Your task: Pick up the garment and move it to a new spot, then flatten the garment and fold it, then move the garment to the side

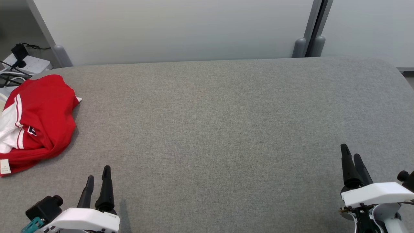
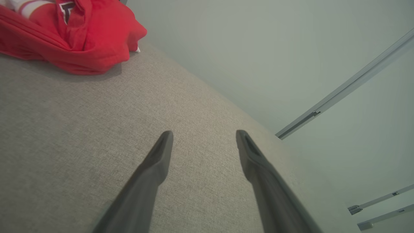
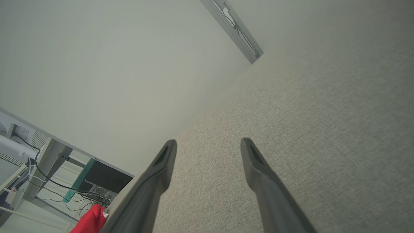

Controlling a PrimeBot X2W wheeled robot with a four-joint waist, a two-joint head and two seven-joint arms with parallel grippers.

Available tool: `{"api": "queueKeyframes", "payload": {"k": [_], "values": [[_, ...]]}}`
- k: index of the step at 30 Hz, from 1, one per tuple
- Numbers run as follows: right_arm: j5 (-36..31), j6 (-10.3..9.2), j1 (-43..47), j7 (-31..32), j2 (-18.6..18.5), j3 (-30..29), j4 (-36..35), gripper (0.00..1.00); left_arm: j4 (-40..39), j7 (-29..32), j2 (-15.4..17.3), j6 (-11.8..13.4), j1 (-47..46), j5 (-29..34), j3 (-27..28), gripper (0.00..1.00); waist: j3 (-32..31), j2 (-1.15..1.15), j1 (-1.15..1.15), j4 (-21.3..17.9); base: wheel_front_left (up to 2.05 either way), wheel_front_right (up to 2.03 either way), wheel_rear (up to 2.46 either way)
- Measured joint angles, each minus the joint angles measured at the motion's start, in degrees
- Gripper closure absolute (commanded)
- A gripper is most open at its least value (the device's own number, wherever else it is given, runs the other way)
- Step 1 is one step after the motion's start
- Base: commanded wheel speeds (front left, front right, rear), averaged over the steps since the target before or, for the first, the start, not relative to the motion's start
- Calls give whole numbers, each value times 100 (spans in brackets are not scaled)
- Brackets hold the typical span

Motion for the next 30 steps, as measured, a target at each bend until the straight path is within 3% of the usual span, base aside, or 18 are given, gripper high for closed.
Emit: {"api": "queueKeyframes", "payload": {"k": [30], "values": [[-1886, 0, -397, -498, -133, 233, 233, 0, -60, -530, 74, 120, -116, 2309, -76, 0, 0, 0, 0, -91, 0, 0, 0]]}}
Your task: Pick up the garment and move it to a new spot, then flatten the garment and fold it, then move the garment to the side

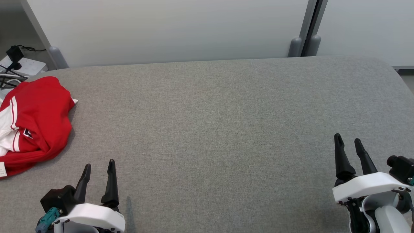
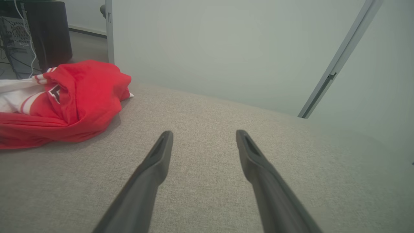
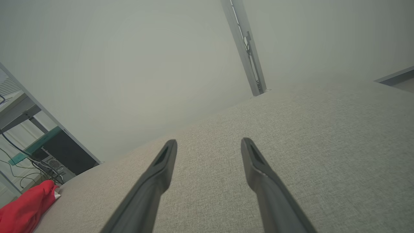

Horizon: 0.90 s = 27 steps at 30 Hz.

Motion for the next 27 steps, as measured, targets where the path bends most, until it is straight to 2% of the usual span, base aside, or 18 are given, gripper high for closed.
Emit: {"api": "queueKeyframes", "payload": {"k": [27], "values": [[-1835, 0, -348, -431, -54, -82, 538, 0, 266, -408, 29, 226, -114, 1766, 97, 0, 36, 0, 0, -57, 0, 0, 0]]}}
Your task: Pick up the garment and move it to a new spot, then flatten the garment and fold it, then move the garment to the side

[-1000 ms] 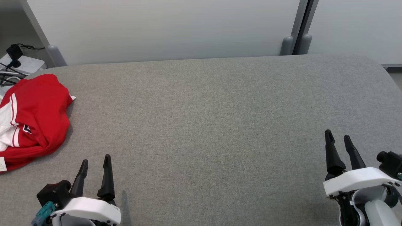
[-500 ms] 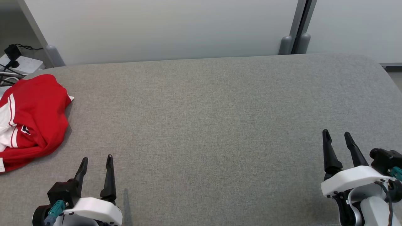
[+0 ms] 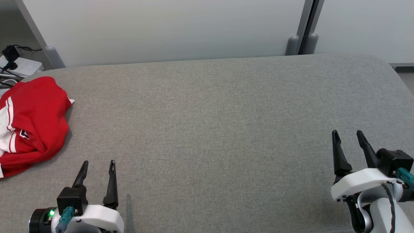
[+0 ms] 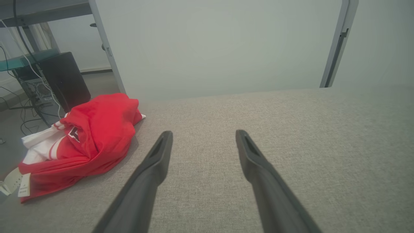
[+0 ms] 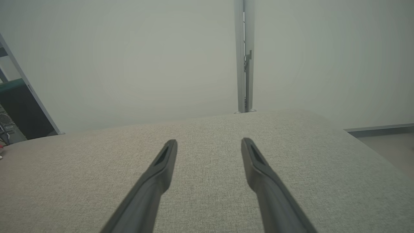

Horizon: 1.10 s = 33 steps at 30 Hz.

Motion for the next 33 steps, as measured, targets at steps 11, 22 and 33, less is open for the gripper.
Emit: {"api": "queueKeyframes", "payload": {"k": [11, 22, 33], "values": [[-12, 1, 1, 0, -1, -59, 19, 0, 45, -15, -7, 23, 0, -3, 113, 0, -9, 0, 0, 53, 0, 0, 0], [4, 1, -58, -2, -24, 487, -157, 0, 42, -15, -37, 83, -4, -37, 310, 0, 84, 0, 0, 467, 0, 0, 0], [114, 1, -405, -2, -155, 1317, -124, 0, 40, -15, -63, 132, -8, -123, 480, 0, 274, 0, 0, 1625, 0, 0, 0]]}}
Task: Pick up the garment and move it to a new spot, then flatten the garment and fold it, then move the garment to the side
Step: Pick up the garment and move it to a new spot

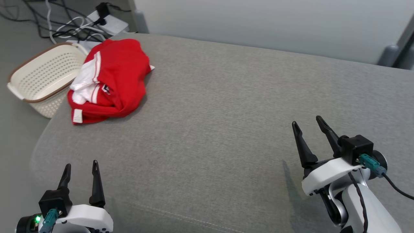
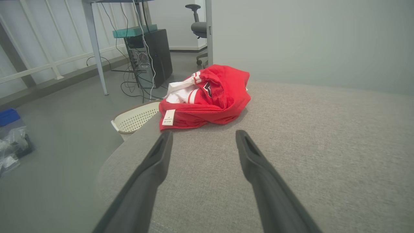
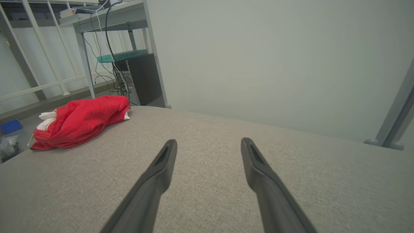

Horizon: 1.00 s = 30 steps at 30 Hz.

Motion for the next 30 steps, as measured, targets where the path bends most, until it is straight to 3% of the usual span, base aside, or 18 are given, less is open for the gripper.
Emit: {"api": "queueKeyframes", "payload": {"k": [8, 12, 23, 30], "values": [[56, 0, -190, 0, -38, 437, 98, 0, 48, 0, -7, -10, -5, -337, -13, 0, 159, 0, 0, 948, 0, 0, 0], [57, 0, -297, 0, -48, 576, 116, 0, 90, 0, -7, -41, -20, -448, -13, 0, 332, 0, 0, 1228, 0, 0, 0], [75, 0, -538, 0, -354, 688, 14, 0, 550, -1, -83, -527, -1301, -617, 347, 0, 916, 0, 0, 876, 0, 0, 0], [88, 0, -726, 0, -503, 643, -186, 0, 1048, -2, 114, -671, -2374, -382, 548, 0, 1357, 0, 0, 419, 0, 0, 0]]}}
